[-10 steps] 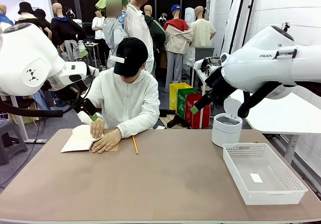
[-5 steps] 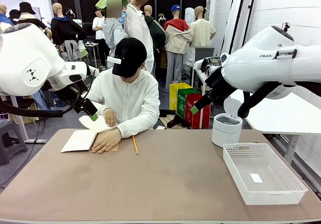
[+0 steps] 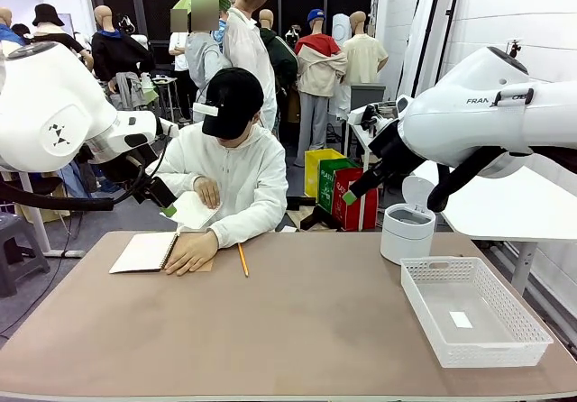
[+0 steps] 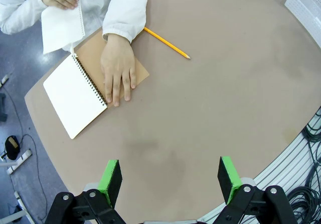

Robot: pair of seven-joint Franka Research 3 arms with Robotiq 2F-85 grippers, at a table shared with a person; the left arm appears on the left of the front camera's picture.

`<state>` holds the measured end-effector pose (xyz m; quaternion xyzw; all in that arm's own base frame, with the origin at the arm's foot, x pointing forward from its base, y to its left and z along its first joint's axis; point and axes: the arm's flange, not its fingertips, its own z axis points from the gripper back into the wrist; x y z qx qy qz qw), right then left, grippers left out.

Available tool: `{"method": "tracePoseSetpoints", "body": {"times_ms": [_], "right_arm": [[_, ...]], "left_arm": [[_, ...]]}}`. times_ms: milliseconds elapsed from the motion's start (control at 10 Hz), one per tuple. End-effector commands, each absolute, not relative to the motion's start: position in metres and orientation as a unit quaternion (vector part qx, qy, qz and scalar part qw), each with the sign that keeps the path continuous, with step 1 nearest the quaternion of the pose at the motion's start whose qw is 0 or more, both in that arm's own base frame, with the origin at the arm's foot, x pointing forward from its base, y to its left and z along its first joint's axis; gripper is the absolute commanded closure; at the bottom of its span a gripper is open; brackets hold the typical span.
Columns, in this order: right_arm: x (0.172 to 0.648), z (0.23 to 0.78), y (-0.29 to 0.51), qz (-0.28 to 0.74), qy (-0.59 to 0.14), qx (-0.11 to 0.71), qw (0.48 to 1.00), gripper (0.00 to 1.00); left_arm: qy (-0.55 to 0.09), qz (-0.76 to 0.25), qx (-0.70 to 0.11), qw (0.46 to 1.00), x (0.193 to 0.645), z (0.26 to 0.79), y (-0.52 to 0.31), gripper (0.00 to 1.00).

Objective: Sort the paper based on its condition.
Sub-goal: If a person hands you a paper, place it in the Organizing basket , and if it's crumpled, put it in the Trash can.

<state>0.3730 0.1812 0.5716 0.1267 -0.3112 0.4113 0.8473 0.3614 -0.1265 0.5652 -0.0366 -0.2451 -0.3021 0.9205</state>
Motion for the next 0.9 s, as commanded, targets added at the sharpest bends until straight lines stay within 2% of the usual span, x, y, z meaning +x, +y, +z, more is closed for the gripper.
{"method": "tracePoseSetpoints", "body": {"times_ms": [0, 800], "right_arm": [[0.3730, 0.5720, 0.1811, 0.412, -0.308, 0.129, 0.848, 0.00], [0.3730, 0.5720, 0.1811, 0.412, -0.308, 0.129, 0.848, 0.00]], "left_arm": [[-0.247, -0.302, -0.037, 0.920, 0.3607, 0.5669, -0.1257, 0.00], [-0.247, -0.302, -0.037, 0.920, 0.3607, 0.5669, -0.1257, 0.00]]}}
